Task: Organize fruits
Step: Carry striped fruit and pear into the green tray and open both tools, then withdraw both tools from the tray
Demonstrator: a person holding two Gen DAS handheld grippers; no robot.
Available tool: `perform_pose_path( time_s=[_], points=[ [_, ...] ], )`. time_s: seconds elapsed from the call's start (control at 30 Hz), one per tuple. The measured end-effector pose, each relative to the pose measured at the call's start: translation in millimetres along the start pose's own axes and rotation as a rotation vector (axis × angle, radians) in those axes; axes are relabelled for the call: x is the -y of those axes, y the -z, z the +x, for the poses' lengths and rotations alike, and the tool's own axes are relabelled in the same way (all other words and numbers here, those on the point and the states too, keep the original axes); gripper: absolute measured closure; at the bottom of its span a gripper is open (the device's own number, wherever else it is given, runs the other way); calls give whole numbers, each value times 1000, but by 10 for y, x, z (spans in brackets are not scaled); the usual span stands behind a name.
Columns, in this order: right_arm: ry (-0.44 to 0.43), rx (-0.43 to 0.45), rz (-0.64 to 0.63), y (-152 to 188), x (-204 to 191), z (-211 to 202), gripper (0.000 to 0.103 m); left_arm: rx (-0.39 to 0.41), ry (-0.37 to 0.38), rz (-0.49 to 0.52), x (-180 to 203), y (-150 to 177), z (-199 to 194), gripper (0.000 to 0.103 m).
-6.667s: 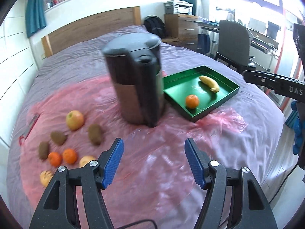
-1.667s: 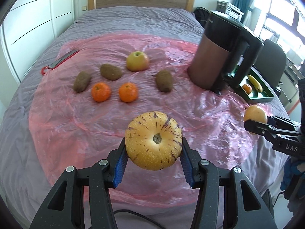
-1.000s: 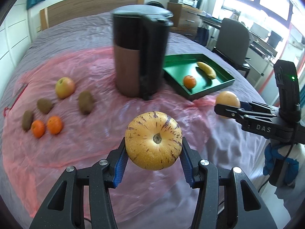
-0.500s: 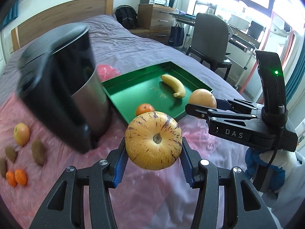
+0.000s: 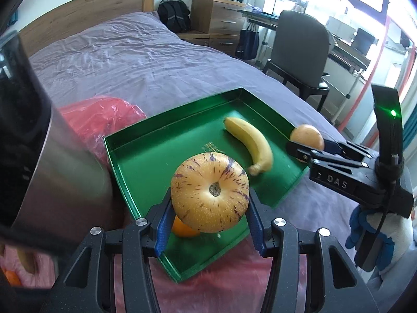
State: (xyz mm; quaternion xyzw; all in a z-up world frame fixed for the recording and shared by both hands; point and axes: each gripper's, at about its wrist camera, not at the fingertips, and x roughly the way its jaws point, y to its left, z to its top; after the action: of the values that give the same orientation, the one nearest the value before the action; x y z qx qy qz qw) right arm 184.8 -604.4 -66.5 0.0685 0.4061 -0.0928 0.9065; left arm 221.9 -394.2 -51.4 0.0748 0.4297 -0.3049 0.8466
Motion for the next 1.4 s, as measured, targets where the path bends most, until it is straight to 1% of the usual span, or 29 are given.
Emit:
perform_pose_path(
  time_s=[0.2,0.33,0.67,0.83,0.97,1.07,1.1,1.13,1.2,1.4],
  points=[
    [30,-21,10,24,132,292,49,-25,-56,-42,-191,-122,364,58],
    [32,-29,-8,43,127,424,48,-53,-71,-57,-234,-93,549,58],
    [34,-42,-26,105,112,540,48,-105,-86,-81,-281,36,731,58],
    [36,-55,-37,95,98,548,47,-116,-81,-69,-253,52,741,58],
    [39,-75,-50,69,81,553,47,-128,-75,-86,-277,34,738,57],
    [42,-94,-59,67,77,561,46,-118,-86,-84,-272,14,687,55],
    [44,-97,-62,72,69,547,45,-111,-92,-82,-265,7,656,53],
    [53,-97,-65,67,59,527,39,-102,-101,-79,-256,-2,619,48],
    [54,-88,-58,60,60,472,30,-82,-111,-64,-219,-17,529,45],
    [57,-51,-64,17,1,176,25,-22,-125,-9,-57,-42,190,44]
  ],
)
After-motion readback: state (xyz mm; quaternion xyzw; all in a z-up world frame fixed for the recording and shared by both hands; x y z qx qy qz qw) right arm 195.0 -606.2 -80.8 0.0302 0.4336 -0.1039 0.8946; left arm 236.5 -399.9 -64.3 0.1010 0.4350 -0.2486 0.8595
